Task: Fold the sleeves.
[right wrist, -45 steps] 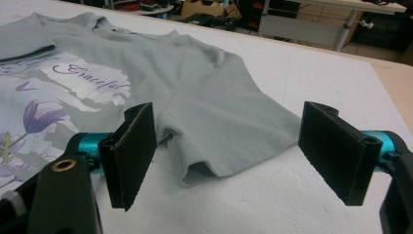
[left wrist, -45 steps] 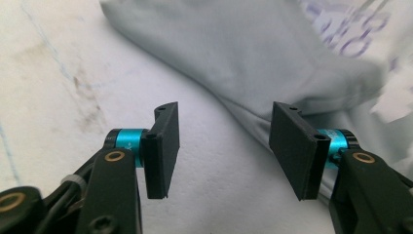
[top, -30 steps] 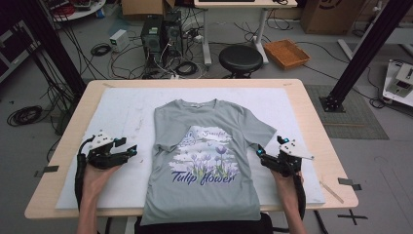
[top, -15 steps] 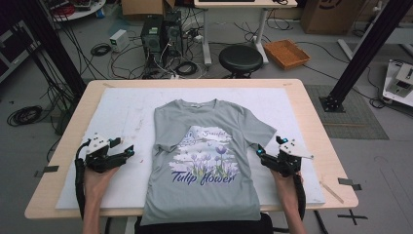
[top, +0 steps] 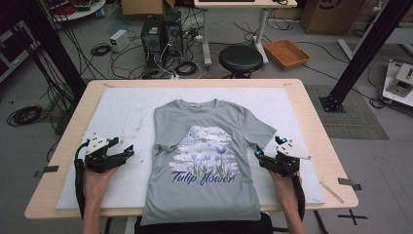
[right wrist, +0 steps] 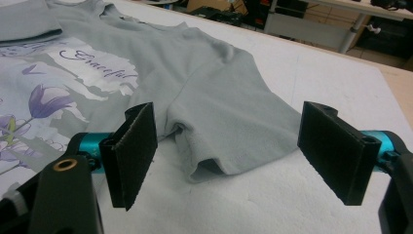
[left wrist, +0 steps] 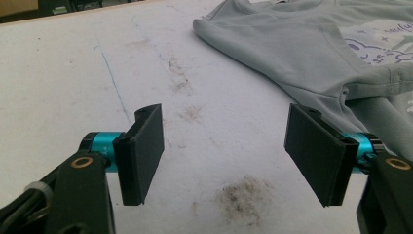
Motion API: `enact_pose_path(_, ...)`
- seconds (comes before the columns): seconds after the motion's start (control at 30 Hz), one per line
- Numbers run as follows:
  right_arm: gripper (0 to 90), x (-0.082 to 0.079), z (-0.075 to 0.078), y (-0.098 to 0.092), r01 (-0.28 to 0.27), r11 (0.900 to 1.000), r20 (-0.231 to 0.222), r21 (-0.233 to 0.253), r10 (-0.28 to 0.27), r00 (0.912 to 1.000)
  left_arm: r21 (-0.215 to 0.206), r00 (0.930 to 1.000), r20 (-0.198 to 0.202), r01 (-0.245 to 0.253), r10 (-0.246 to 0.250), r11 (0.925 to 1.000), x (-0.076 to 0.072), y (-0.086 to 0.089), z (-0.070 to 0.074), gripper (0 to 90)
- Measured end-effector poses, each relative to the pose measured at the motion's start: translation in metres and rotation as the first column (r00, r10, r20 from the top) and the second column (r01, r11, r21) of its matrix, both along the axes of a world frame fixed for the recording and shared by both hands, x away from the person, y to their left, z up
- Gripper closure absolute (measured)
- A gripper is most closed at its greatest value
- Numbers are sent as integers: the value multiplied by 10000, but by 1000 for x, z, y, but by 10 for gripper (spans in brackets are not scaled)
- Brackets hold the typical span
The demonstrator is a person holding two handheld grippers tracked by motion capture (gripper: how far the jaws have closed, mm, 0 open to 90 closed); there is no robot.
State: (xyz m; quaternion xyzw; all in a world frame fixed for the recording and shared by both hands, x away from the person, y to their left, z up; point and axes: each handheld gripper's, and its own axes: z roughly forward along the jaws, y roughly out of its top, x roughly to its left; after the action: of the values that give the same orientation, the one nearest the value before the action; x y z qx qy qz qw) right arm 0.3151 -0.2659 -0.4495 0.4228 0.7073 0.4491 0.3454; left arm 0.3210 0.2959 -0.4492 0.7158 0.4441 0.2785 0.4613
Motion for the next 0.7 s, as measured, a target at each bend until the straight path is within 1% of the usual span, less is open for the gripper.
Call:
enact_pose_path(0.03,224,1,0,-1,2,10000,-21,65,-2,10000,5,10000,6,-23,23,10000,0,0,0,308)
enact_pose_path(0.17,248,4,1,-4,-83,9993,-362,351,95,9993,-59,10000,9,-77,77,10000,0,2,0,308)
enact_pose_path(0.23,247,6,2,-5,-111,9985,-728,541,150,9972,-68,10000,6,-75,75,9999,0,1,0,309)
enact_pose_path(0.37,250,12,4,-10,-164,9973,-1259,718,253,9917,-18,10000,13,-65,65,10000,0,1,0,309)
enact_pose_path(0.43,261,17,9,-16,-178,9955,-1342,927,302,9905,-7,10000,29,-66,66,10000,0,1,0,309)
enact_pose_path(0.53,288,24,19,-26,100,9941,-1329,1078,44,9911,41,10000,10,-47,47,10000,0,0,0,308)
enact_pose_path(0.6,349,31,28,-34,284,9937,-1458,1084,-124,9892,113,10000,-7,-26,26,9999,0,-1,0,309)
enact_pose_path(0.63,358,35,32,-37,390,9943,-1494,989,-239,9885,155,10000,-38,-46,46,9999,0,-1,0,309)
enact_pose_path(0.7,364,44,38,-43,654,9931,-1632,972,-489,9854,150,10000,-66,-28,29,9999,1,-1,0,309)
